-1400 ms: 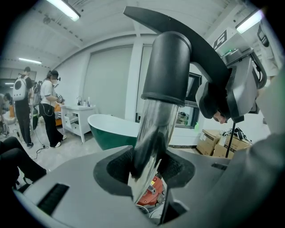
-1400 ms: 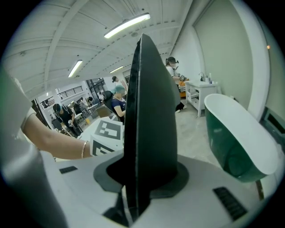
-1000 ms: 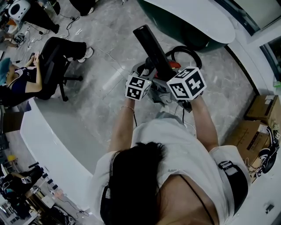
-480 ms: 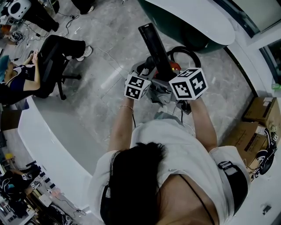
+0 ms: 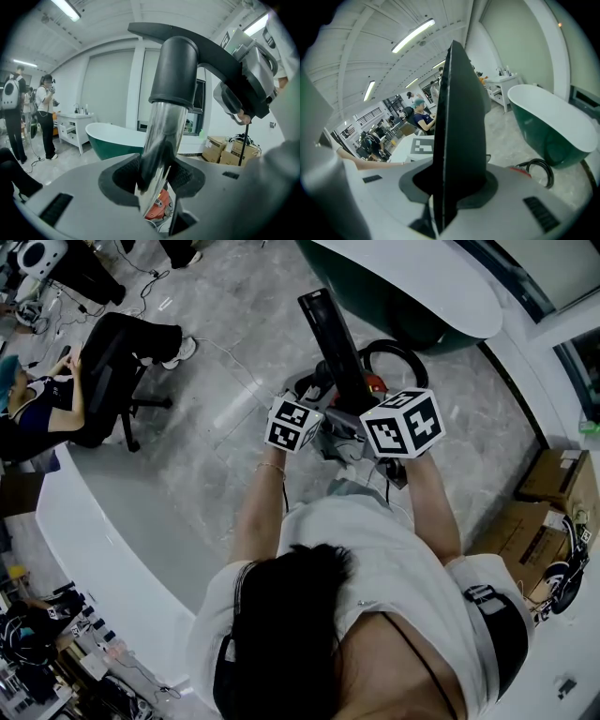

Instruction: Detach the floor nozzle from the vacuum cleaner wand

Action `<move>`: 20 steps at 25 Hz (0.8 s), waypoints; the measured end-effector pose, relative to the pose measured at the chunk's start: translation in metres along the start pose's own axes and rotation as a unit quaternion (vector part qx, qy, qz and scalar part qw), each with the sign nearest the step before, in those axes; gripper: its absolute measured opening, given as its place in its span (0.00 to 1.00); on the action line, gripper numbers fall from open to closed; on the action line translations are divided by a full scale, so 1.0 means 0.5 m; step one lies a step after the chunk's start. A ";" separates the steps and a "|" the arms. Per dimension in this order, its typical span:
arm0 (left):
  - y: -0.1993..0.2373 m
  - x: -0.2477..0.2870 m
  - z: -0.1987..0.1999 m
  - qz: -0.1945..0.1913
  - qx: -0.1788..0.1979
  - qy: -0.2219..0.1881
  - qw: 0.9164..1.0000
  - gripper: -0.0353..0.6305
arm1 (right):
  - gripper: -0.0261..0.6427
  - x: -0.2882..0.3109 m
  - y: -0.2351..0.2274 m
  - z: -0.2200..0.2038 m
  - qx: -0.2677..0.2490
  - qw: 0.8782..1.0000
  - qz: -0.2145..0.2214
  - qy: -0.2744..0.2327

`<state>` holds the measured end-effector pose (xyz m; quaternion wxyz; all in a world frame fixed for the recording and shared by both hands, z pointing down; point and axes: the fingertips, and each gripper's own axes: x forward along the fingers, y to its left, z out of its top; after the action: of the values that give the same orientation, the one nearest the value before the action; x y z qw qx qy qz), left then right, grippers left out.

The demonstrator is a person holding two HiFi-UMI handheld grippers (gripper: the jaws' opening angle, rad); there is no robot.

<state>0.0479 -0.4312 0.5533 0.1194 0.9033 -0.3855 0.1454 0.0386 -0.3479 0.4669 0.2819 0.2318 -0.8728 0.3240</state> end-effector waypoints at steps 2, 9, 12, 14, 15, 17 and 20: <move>0.001 -0.001 0.000 0.001 -0.001 -0.002 1.000 0.28 | 0.19 -0.002 0.003 -0.001 0.009 1.000 0.008 -0.002; 0.011 0.000 0.001 -0.003 0.008 0.004 1.000 0.28 | 0.19 0.006 0.004 0.009 0.001 1.000 -0.009 -0.003; 0.010 -0.001 0.001 -0.003 0.005 0.004 1.000 0.28 | 0.19 0.006 0.003 0.009 -0.013 1.000 -0.023 0.001; 0.009 -0.001 0.001 -0.005 0.004 0.004 1.000 0.28 | 0.19 0.006 0.003 0.009 -0.015 1.000 -0.026 0.002; 0.007 0.000 0.001 -0.007 0.004 0.003 1.000 0.28 | 0.19 0.005 0.003 0.009 -0.015 0.999 -0.028 0.003; 0.004 0.001 0.002 -0.009 0.005 0.002 1.000 0.28 | 0.19 0.004 0.003 0.005 -0.013 0.999 -0.029 0.005; 0.011 -0.004 0.000 0.005 -0.002 -0.006 1.000 0.28 | 0.19 -0.006 0.014 0.015 -0.003 1.000 -0.008 -0.015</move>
<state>0.0425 -0.4336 0.5531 0.1180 0.9019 -0.3910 0.1404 0.0340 -0.3474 0.4572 0.2721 0.2432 -0.8762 0.3150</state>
